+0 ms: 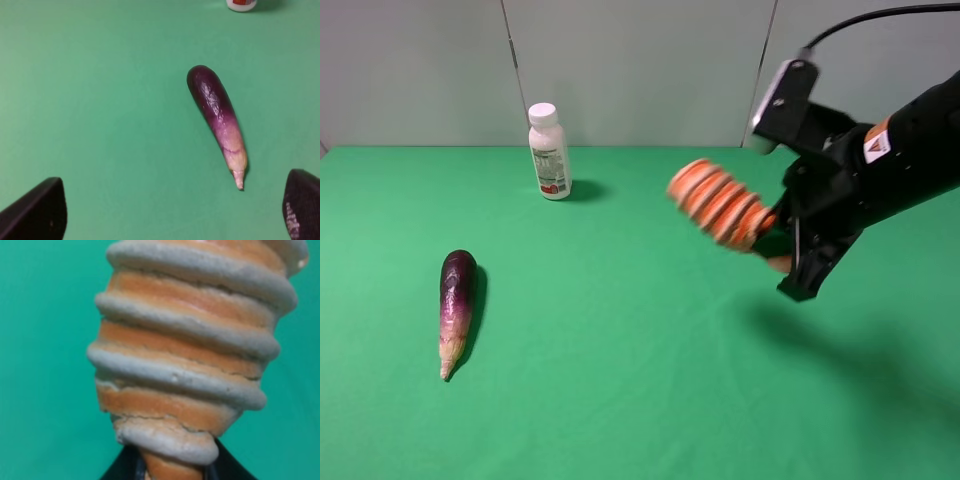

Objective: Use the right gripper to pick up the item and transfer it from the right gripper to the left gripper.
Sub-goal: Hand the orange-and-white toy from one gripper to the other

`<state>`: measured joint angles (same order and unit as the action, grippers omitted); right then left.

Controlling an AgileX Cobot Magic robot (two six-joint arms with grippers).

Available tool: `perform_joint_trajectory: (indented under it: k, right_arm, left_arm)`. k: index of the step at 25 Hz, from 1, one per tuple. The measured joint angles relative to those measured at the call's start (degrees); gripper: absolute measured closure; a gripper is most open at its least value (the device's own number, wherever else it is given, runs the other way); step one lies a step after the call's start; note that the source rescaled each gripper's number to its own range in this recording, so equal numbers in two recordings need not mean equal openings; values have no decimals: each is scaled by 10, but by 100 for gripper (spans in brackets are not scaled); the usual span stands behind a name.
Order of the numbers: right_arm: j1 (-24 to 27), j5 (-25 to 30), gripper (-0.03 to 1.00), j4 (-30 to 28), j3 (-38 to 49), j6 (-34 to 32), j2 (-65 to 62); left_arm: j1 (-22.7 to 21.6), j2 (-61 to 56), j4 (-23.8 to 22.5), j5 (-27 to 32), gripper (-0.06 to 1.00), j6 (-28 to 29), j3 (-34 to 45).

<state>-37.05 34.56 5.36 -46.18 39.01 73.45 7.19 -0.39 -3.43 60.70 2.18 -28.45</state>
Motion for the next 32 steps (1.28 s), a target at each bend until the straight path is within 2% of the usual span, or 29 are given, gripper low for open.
perform_joint_trajectory:
  k: [3, 6, 15, 22, 32]
  right_arm:
    - [-57, -16, 93, 16, 0, 37, 0]
    - [-76, -44, 93, 26, 0, 42, 0]
    - [-77, -101, 93, 36, 0, 43, 2]
    - [-77, -112, 93, 59, 0, 44, 5]
    - [-77, -113, 93, 62, 0, 44, 5]
  left_arm:
    - [0, 0, 0, 0, 15, 0, 0]
    - [0, 0, 0, 0, 15, 0, 0]
    - [0, 0, 0, 0, 15, 0, 0]
    - [0, 0, 0, 0, 15, 0, 0]
    - [0, 0, -3, 0, 15, 0, 0]
